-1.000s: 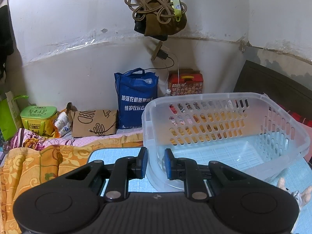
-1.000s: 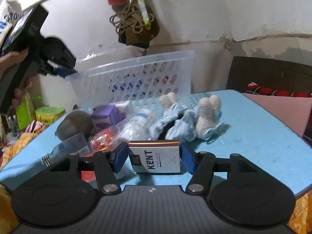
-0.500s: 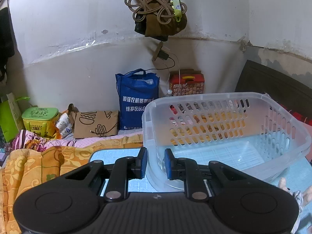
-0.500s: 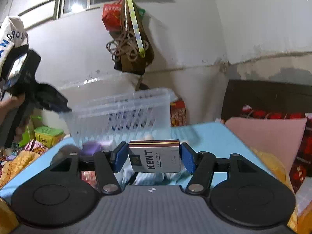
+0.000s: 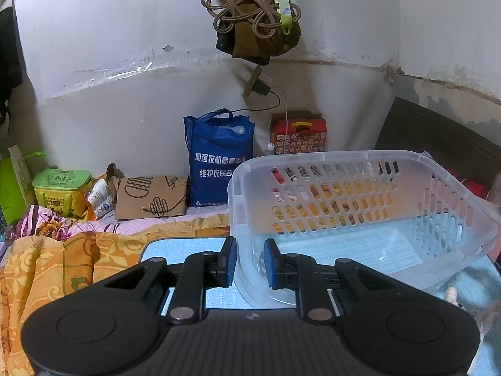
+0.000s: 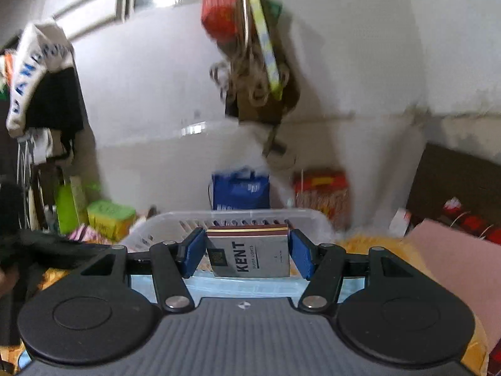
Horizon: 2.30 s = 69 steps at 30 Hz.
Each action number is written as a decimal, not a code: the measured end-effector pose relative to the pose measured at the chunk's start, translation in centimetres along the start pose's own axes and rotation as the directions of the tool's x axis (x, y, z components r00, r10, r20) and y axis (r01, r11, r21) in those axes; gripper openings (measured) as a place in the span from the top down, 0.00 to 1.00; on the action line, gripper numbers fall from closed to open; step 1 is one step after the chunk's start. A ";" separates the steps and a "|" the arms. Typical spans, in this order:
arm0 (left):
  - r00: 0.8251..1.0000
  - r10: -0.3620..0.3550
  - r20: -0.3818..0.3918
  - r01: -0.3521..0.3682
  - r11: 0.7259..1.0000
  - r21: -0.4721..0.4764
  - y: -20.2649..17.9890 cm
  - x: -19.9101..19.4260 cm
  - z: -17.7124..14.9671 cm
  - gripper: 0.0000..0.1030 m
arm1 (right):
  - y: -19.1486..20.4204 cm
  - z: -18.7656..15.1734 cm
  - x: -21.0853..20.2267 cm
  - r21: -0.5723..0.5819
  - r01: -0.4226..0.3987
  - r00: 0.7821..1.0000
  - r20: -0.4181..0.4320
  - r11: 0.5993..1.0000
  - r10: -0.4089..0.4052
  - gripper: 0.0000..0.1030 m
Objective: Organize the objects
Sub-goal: 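Carry the KENT box over the basket and open the right tool, then grasp the blue-striped cloth with the plush toy using the right tool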
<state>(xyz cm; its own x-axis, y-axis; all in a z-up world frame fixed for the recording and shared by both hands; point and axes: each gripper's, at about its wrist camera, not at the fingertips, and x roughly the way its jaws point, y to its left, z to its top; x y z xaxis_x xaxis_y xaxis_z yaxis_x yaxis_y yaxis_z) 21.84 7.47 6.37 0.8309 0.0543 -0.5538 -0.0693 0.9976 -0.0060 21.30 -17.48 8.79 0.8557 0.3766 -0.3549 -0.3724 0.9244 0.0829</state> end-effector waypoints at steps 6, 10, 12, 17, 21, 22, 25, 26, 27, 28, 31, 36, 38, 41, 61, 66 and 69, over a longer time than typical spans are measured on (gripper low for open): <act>1.000 0.001 0.001 -0.001 1.000 0.004 0.0 0.0 -0.1 0.79 | 0.7 -0.8 6.8 -0.055 0.057 0.989 -0.131 0.997 -0.063 0.40; 1.000 0.001 0.002 -0.001 1.000 0.004 0.0 0.0 -0.1 0.79 | 0.8 -1.2 7.0 -0.037 0.034 0.991 -0.128 0.999 -0.039 0.40; 1.000 0.001 0.002 -0.001 1.000 0.003 -0.1 -0.1 -0.1 0.79 | 1.1 -1.2 7.0 -0.073 0.043 0.991 -0.120 0.996 -0.052 0.40; 1.000 0.007 0.003 -0.007 1.000 0.008 -0.1 0.0 -0.1 0.78 | 1.7 -1.1 7.7 -0.096 0.032 0.990 -0.133 0.995 -0.044 0.40; 1.000 0.006 0.003 -0.006 1.000 0.006 -0.2 0.0 0.0 0.78 | 1.8 -1.2 7.9 -0.081 0.001 0.989 -0.148 0.997 -0.013 0.34; 1.000 0.005 0.002 -0.005 1.000 0.004 -0.2 0.0 0.0 0.78 | 1.9 -1.2 7.9 -0.084 -0.007 0.988 -0.155 0.996 -0.006 0.26; 1.000 0.005 0.002 -0.005 1.000 0.005 -0.2 0.0 0.0 0.78 | 2.3 -1.4 7.0 -0.112 0.019 0.995 -0.093 0.994 -0.029 0.00; 1.000 0.004 0.002 -0.004 1.000 0.005 -0.2 0.0 0.0 0.77 | 2.4 -1.4 6.4 -0.126 0.032 0.997 -0.069 0.992 -0.041 0.00; 1.000 0.003 0.002 -0.003 1.000 0.003 -0.2 0.0 0.0 0.77 | 2.5 -1.3 6.0 -0.136 0.044 0.997 -0.055 0.990 -0.052 0.00; 1.000 0.003 0.002 -0.003 1.000 0.003 -0.2 0.0 0.0 0.76 | 2.4 -1.3 5.6 -0.137 0.054 0.997 -0.047 0.989 -0.060 0.00; 1.000 0.002 0.002 -0.002 1.000 0.003 -0.2 0.0 0.0 0.76 | 1.5 -1.6 4.2 -0.097 0.056 0.998 -0.030 0.994 -0.059 0.00; 1.000 -0.007 0.002 0.007 1.000 -0.001 -0.2 -0.1 0.0 0.76 | -1.1 -4.2 -1.0 0.004 0.067 0.997 0.029 0.998 -0.067 0.00; 1.000 -0.009 0.004 0.009 1.000 0.000 -0.2 -0.1 0.0 0.76 | -2.0 -5.5 -3.4 0.023 0.092 0.994 0.059 0.995 -0.093 0.00; 1.000 -0.010 0.006 0.010 1.000 0.000 -0.1 -0.1 -0.1 0.76 | -2.9 -7.9 -5.8 0.046 0.133 0.987 0.090 0.990 -0.136 0.00; 1.000 -0.007 0.010 0.007 1.000 0.002 0.0 0.0 -0.2 0.76 | -2.1 -12.6 -0.1 0.064 0.114 0.969 -0.230 0.991 -0.096 0.00; 1.000 -0.009 0.011 0.009 1.000 -0.001 0.1 -0.1 -0.2 0.76 | -1.6 -13.1 0.6 0.020 0.060 0.956 -0.289 0.998 -0.052 0.03; 1.000 -0.014 0.012 0.014 1.000 -0.002 0.2 -0.1 -0.2 0.76 | -1.9 -13.5 -0.2 0.036 0.050 0.965 -0.261 0.998 -0.039 0.15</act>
<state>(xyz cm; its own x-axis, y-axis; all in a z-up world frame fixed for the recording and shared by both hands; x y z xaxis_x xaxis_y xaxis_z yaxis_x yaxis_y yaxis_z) 21.67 7.63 6.27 0.8384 0.0413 -0.5435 -0.0589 0.9982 -0.0149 16.97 -20.12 -3.88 0.7463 0.3110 -0.5885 -0.3156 0.9438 0.0985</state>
